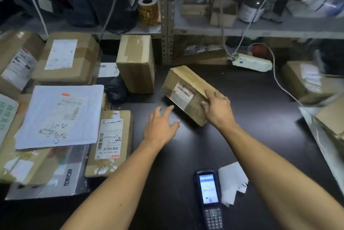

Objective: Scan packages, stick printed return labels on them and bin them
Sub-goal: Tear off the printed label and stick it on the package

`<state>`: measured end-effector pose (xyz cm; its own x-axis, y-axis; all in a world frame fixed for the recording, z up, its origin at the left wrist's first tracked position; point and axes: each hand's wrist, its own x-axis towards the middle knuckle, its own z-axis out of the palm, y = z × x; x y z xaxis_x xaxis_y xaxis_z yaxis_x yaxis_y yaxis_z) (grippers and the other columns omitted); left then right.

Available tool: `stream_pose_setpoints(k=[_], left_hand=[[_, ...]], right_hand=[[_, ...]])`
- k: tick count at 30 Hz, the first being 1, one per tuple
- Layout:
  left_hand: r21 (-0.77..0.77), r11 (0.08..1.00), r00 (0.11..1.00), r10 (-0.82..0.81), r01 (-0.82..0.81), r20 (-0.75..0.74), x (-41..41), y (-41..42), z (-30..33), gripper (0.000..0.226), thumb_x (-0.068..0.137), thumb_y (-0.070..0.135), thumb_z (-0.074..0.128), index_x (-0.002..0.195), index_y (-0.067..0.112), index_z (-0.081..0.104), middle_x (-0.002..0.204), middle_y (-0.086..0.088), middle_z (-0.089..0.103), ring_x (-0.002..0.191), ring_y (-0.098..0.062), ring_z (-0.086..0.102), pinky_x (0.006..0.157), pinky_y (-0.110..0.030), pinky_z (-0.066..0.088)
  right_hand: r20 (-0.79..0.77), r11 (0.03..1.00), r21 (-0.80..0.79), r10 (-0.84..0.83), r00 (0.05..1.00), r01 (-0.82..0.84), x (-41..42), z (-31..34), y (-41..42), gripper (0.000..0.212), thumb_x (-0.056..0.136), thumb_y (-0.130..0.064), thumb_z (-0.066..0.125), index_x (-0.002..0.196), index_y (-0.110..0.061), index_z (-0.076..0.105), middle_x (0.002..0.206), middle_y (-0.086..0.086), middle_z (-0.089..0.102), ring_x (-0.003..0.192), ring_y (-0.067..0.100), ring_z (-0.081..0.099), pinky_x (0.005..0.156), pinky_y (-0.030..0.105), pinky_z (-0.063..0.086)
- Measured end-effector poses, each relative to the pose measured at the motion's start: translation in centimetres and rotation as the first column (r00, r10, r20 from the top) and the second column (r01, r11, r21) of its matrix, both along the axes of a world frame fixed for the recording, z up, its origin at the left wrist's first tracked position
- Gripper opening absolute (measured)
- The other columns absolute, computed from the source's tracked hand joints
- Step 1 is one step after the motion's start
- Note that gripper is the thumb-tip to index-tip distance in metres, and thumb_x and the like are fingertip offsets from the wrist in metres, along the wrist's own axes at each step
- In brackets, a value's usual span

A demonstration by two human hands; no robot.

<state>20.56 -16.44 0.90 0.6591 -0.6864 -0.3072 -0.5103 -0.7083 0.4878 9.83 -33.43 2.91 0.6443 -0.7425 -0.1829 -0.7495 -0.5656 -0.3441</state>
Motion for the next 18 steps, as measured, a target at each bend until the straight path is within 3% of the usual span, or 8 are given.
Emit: stream_pose_setpoints(k=[3,7,9,12,15,18], left_hand=[[-0.128,0.991,0.987,0.022,-0.043,-0.157,-1.8,2.1,0.5,0.073,0.092,0.055,0.055,0.153,0.047,0.015,0.161,-0.007,0.017,0.146,-0.031,0.025,0.113,-0.044,0.031],[-0.349,0.923,0.906,-0.001,-0.163,-0.423,-4.4,5.8,1.3,0.093,0.085,0.054,0.069,0.149,0.057,0.002,0.162,-0.003,0.019,0.144,-0.024,0.032,0.115,-0.037,0.029],[-0.428,0.874,0.875,-0.007,-0.231,-0.485,-5.4,8.0,1.4,0.092,0.08,0.053,0.072,0.138,0.072,0.003,0.157,0.002,0.03,0.136,-0.017,0.044,0.115,-0.037,0.035],[-0.497,0.829,0.855,-0.047,-0.254,-0.516,-6.1,11.6,0.6,0.082,0.08,0.044,0.071,0.127,0.081,0.014,0.154,0.002,0.035,0.13,-0.012,0.049,0.114,-0.039,0.039],[-0.519,0.825,0.864,-0.08,-0.222,-0.497,-6.7,14.8,-0.1,0.075,0.08,0.043,0.068,0.128,0.079,0.023,0.156,0.003,0.032,0.132,-0.014,0.047,0.114,-0.043,0.039],[-0.495,0.841,0.867,-0.068,-0.216,-0.493,-7.3,16.5,0.2,0.073,0.081,0.039,0.063,0.135,0.072,0.026,0.155,0.005,0.034,0.131,-0.015,0.049,0.112,-0.043,0.041]], right_hand=[[0.119,0.973,0.185,-0.162,0.98,0.139,-2.5,1.4,3.6,0.046,0.1,-0.031,0.047,0.146,-0.03,0.044,0.135,0.01,0.058,0.125,0.036,0.05,0.102,0.038,0.039],[0.271,0.912,0.389,-0.25,0.93,0.131,-5.4,2.6,10.4,0.033,0.101,-0.028,0.049,0.132,-0.026,0.059,0.12,0.001,0.067,0.114,0.025,0.06,0.092,0.032,0.045],[0.334,0.847,0.522,-0.313,0.889,0.102,-6.4,2.3,13.9,0.027,0.101,-0.027,0.05,0.125,-0.024,0.063,0.107,-0.004,0.069,0.096,0.015,0.066,0.082,0.029,0.051],[0.356,0.791,0.608,-0.337,0.872,0.058,-7.7,1.6,18.2,0.022,0.103,-0.024,0.048,0.119,-0.02,0.062,0.098,-0.008,0.067,0.077,-0.002,0.061,0.064,0.013,0.044],[0.367,0.792,0.61,-0.302,0.88,0.018,-8.9,0.9,21.1,0.021,0.104,-0.024,0.046,0.123,-0.024,0.056,0.107,-0.006,0.066,0.089,0.006,0.06,0.065,0.012,0.044],[0.343,0.851,0.525,-0.229,0.911,0.017,-9.4,0.3,23.1,0.045,0.103,-0.028,0.048,0.145,-0.026,0.032,0.127,0.001,0.058,0.109,0.017,0.059,0.088,0.027,0.046]])
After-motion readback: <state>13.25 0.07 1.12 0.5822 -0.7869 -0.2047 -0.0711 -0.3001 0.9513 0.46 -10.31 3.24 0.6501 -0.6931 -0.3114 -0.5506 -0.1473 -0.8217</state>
